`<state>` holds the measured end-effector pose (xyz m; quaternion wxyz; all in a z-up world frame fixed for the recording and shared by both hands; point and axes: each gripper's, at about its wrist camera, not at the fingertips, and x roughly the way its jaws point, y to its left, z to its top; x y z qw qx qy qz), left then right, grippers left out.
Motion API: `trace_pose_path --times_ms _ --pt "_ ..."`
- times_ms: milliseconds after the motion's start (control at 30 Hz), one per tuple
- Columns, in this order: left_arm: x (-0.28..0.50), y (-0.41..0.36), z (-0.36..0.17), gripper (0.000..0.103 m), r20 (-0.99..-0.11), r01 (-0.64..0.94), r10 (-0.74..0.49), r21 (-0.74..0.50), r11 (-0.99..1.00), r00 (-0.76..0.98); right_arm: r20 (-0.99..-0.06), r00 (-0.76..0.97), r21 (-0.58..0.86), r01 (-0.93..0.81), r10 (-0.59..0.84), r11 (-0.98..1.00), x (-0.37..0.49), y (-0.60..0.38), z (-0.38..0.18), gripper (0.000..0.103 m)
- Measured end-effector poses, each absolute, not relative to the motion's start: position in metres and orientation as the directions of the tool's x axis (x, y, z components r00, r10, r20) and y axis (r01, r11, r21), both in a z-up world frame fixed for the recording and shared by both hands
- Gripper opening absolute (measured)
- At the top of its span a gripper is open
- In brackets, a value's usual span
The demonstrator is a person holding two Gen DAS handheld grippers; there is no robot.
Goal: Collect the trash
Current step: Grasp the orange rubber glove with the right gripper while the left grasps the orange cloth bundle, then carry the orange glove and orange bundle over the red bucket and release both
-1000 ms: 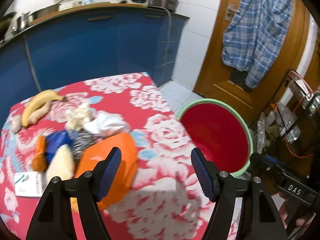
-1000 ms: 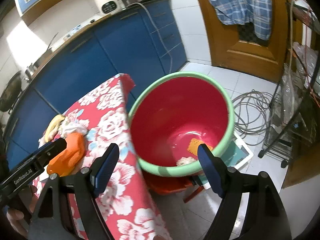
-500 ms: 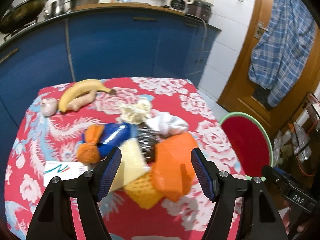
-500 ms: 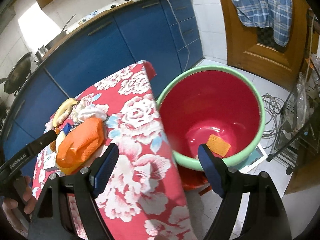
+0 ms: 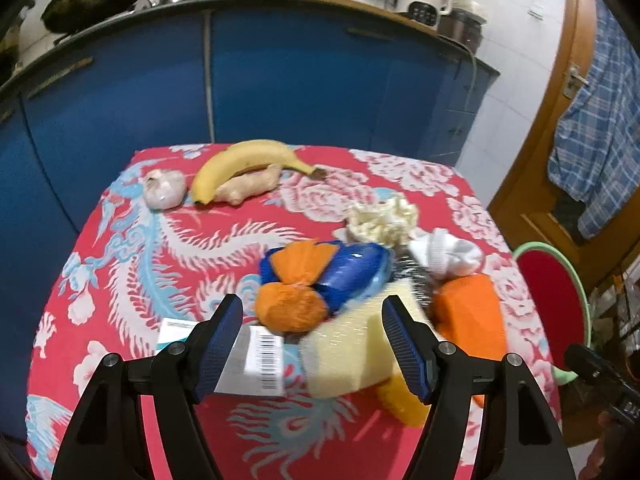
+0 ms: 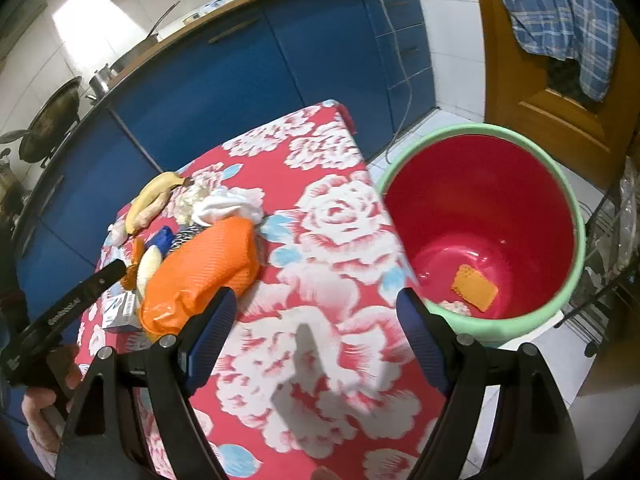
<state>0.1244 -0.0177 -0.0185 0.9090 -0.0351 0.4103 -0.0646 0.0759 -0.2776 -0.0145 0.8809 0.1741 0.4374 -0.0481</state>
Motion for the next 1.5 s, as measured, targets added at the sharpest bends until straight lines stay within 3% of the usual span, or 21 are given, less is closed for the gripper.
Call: trace_pose_path --times_ms 633,800,833,1000,1267,1367,1500 --pt "0.148 0.002 -0.043 0.069 -0.756 0.081 -0.200 -0.192 0.978 0.623 -0.817 0.557 0.240 0.099 0.146 0.966 0.134 -0.218 -0.034 0.082" --pt "0.154 0.006 -0.052 0.052 -0.772 0.076 -0.217 -0.215 0.974 0.597 -0.835 0.531 0.229 0.097 0.144 0.968 0.144 -0.212 -0.045 0.081" --pt "0.155 0.006 -0.054 0.046 -0.775 0.077 -0.222 -0.220 0.973 0.592 -0.837 0.527 0.230 0.095 0.147 0.969 0.144 -0.212 -0.047 0.079" --pt "0.156 0.006 -0.056 0.037 -0.775 0.081 -0.224 -0.219 0.972 0.591 -0.845 0.509 0.235 0.076 0.165 0.969 0.146 -0.209 -0.053 0.064" --pt "0.146 0.006 -0.043 0.035 -0.750 0.099 -0.239 -0.227 0.969 0.617 -0.832 0.515 0.267 0.044 0.207 0.963 0.141 -0.207 -0.051 0.018" --pt "0.139 0.003 -0.033 0.035 -0.735 0.116 -0.255 -0.235 0.965 0.628 -0.820 0.539 0.263 0.050 0.196 0.964 0.137 -0.210 -0.046 0.010" --pt "0.131 -0.003 -0.020 0.035 -0.715 0.145 -0.280 -0.246 0.958 0.641 -0.803 0.567 0.261 0.059 0.183 0.964 0.129 -0.216 -0.038 0.007"
